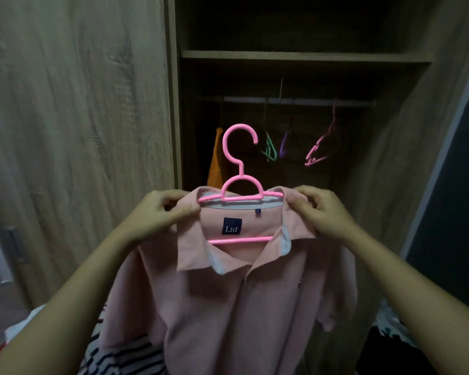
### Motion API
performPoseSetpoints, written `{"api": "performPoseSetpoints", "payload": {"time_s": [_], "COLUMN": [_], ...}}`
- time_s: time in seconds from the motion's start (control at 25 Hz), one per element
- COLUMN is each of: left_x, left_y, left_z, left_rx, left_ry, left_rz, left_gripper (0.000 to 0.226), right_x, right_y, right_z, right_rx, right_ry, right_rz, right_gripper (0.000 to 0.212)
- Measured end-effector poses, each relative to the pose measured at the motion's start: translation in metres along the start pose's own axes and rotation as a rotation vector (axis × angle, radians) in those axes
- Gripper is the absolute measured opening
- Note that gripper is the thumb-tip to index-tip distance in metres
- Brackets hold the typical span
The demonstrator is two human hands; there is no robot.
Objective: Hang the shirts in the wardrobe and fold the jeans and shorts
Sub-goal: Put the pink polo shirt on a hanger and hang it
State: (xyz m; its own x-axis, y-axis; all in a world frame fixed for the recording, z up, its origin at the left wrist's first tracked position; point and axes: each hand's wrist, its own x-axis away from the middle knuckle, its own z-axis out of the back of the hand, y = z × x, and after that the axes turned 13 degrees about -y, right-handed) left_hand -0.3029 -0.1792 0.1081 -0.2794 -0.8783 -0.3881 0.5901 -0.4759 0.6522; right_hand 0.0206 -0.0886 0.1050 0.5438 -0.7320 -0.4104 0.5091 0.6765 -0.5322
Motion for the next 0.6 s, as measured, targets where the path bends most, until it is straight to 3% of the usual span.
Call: {"api": "performPoseSetpoints", "payload": {"time_s": [0.12,0.2,0.28,0.4,0.48,0.6], "left_x": [0.006,0.009,0.009,0.004,-0.002,-0.012], "left_y": [-0.004,-0.011,-0.012,-0.010,-0.009,-0.007], "left_z": [0.018,0.021,0.017,0.003,-0.011,-0.035], "left_rx": [-0.281,-0.376,-0.386,-0.449,-0.506,-0.563], "left_ry": [-0.074,0.005,0.119,0.229,0.257,0.274], "left_rz": [0.046,0.018,-0.009,0.045,0.118,0.230], "left_gripper": [0.035,0.044,0.050,0.046,0.049,0.053], "right_x": [-0.002,-0.003,-0.005,-0.013,-0.017,-0.031], "right_y": [0.001,-0.002,-0.008,-0.025,-0.045,-0.067], "right_z": [0.007,0.011,0.010,0.000,-0.013,-0.041], "right_rx": [-0.053,-0.032,0.158,0.303,0.156,-0.144], "right_ry": [0.069,0.101,0.219,0.373,0.312,-0.002], "right_rz": [-0.055,-0.075,-0.056,-0.033,-0.025,-0.299], "right_gripper": [0.049,0.045,0.040,0.042,0.039,0.047]}}
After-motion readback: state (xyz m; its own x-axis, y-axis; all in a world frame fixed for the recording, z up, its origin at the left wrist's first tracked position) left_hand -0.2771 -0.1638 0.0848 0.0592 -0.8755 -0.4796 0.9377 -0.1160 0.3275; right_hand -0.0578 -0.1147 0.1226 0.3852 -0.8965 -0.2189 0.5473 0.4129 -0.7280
